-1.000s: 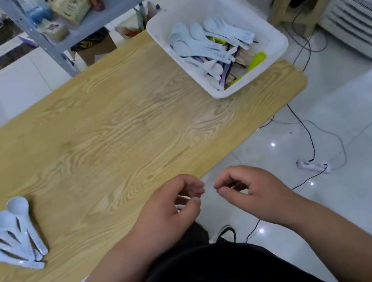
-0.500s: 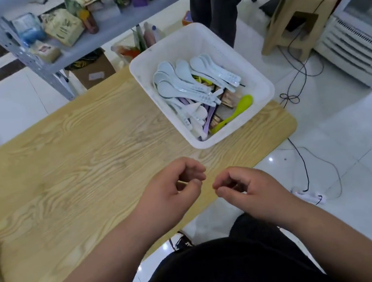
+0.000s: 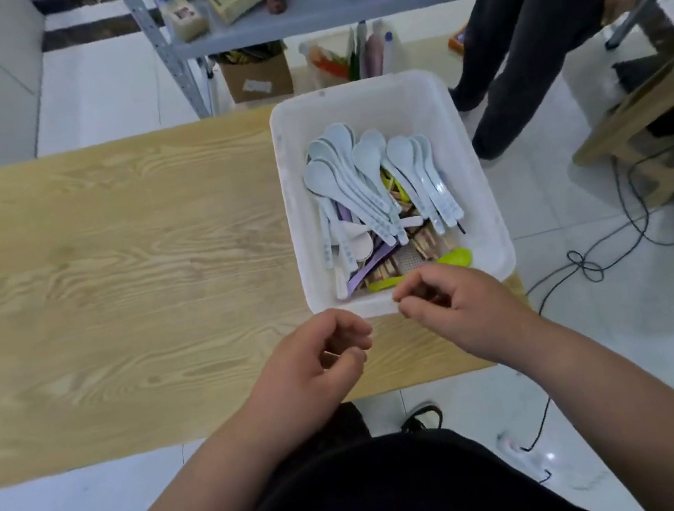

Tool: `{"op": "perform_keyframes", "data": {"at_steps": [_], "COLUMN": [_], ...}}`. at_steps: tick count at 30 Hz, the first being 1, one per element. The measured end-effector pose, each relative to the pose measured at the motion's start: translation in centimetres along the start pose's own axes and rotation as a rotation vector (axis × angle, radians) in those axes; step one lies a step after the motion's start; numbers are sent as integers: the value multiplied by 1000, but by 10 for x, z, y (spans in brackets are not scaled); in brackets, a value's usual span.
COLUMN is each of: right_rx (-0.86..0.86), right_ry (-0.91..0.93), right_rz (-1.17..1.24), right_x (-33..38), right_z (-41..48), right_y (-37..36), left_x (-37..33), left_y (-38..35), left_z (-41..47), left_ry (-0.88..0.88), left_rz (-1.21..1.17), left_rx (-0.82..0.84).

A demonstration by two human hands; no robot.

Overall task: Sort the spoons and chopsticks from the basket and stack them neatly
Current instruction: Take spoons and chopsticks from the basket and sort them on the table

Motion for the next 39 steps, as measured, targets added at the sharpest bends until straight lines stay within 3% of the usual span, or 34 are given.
{"op": "perform_keyframes", "data": {"at_steps": [11, 17, 23, 33, 39], "right_rx": [-53, -189, -57, 97, 147], "right_ry": [-144, -129, -167, -197, -255], "right_rz": [-165, -409, -694, -327, -219], "right_x": [7, -2, 4, -32, -44], "right_z": [84, 153, 219, 200, 178], "right_y": [15, 22, 19, 60, 86], "left_x": [16, 29, 42, 63, 70], "left_y": [27, 28, 3, -30, -37], "left_z": [70, 128, 167, 233, 248], "left_ry": [10, 69, 263, 468, 544], "left_rz": [-71, 51, 332, 636, 485], "left_rx": [-51, -124, -192, -233, -414]}}
Point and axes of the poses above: each hand's wrist, its own z-axis towards the middle knuckle, its own y-axis out of the back of the hand, x = y × z, the point moved 1 cm from there along z, towards the middle knuckle, and after that the axes turned 13 degrees about -y, right-handed, at the moved point
